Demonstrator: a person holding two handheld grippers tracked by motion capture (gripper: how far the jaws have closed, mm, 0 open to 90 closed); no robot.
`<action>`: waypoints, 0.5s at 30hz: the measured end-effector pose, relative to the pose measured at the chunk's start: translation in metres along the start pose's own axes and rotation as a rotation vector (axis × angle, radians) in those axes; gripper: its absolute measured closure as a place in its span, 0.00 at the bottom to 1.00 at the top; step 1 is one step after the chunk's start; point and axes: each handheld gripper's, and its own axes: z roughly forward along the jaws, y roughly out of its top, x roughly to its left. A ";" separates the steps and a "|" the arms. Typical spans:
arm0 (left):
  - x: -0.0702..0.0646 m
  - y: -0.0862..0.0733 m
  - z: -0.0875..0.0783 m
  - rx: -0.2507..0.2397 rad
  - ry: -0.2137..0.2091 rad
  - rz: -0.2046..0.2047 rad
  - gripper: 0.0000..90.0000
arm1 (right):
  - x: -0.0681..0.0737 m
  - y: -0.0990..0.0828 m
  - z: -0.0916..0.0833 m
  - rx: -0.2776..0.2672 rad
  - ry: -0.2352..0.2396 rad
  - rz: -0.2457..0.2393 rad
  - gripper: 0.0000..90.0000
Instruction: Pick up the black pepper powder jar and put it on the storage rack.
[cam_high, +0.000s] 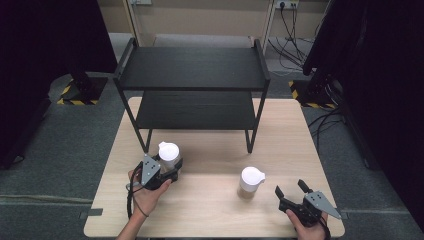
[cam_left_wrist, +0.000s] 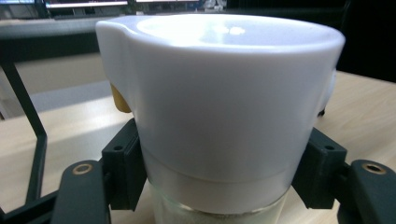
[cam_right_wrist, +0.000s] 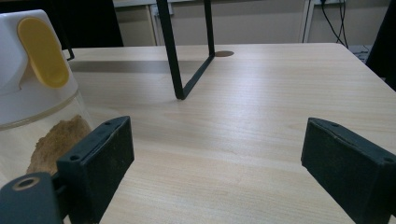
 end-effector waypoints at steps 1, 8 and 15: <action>-0.001 0.002 -0.001 -0.007 0.003 0.003 0.34 | 0.000 0.000 0.000 0.000 0.000 0.001 0.11; -0.004 0.017 -0.006 -0.054 0.006 0.016 0.34 | 0.000 0.000 0.000 0.000 -0.001 0.001 0.11; -0.005 0.031 -0.009 -0.086 0.016 0.035 0.34 | 0.000 0.000 0.000 -0.001 0.000 0.003 0.11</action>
